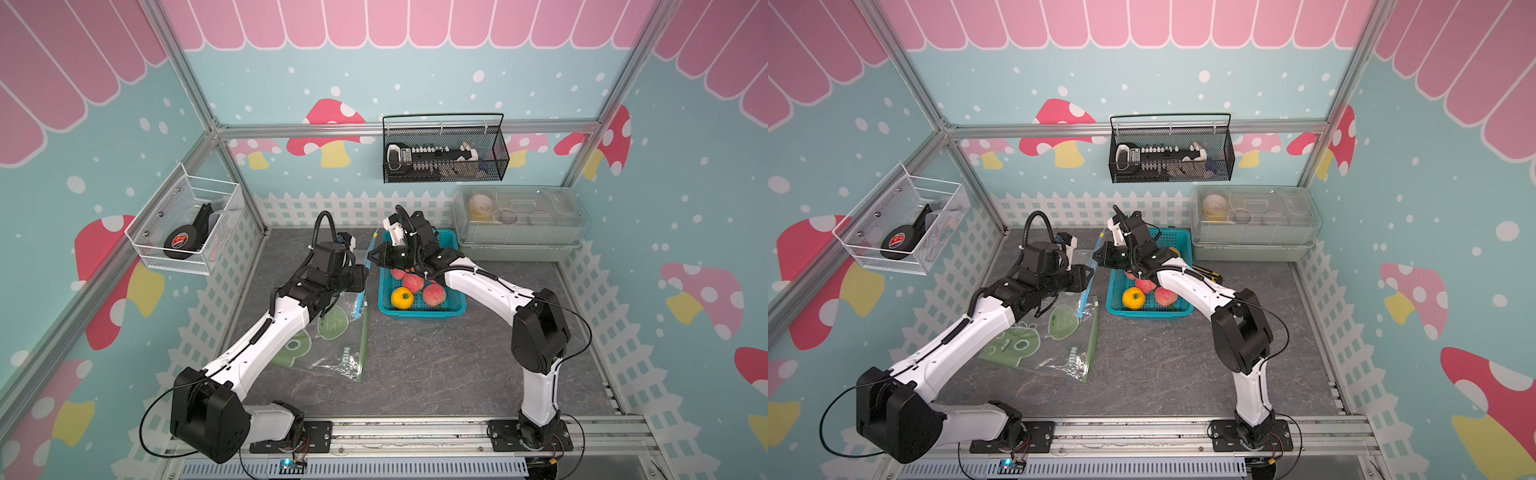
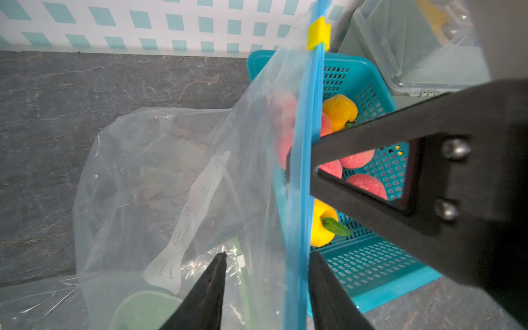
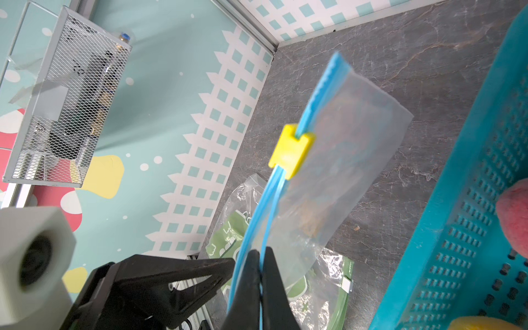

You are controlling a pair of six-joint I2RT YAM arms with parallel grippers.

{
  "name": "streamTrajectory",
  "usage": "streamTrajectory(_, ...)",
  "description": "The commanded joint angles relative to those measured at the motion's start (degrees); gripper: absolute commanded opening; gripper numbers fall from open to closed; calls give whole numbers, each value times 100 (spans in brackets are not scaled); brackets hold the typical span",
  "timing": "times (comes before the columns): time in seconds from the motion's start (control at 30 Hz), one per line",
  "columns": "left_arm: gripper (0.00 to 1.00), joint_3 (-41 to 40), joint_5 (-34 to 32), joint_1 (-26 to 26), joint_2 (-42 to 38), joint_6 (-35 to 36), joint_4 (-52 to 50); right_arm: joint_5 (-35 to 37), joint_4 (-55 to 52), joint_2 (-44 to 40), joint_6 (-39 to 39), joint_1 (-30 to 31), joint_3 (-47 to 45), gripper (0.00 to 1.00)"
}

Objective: Place the peach in a zip-top bag and seal the zipper
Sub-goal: Open the zipper of the food storage bag at the center of the board.

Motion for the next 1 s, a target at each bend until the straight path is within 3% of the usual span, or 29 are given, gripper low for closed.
streamTrajectory(0.0, 41, -97, -291, 20, -19, 6, 114, 95, -94, -151, -15, 50, 184, 0)
streamTrajectory(0.17, 30, -133, -435, 20, -53, 14, 153, 72, -141, -139, -44, 58, 184, 0)
streamTrajectory(0.27, 16, -148, -484, 19, -74, 31, 151, 96, -291, -124, -139, 59, 229, 0)
streamTrajectory(0.33, 0, -133, -507, 22, -103, 25, 154, 179, -475, -115, -249, 68, 272, 0)
streamTrajectory(0.47, 0, -93, -695, 11, -332, -84, 154, 635, -1208, -82, -624, 100, 481, 0)
streamTrajectory(0.7, 0, -127, -1712, -61, -814, -534, 137, 1940, -2591, -10, -1205, 191, 1036, 0)
streamTrajectory(0.97, 0, -51, -1961, -554, -596, -1207, 57, 937, -2346, 309, -1326, 241, 1478, 1)
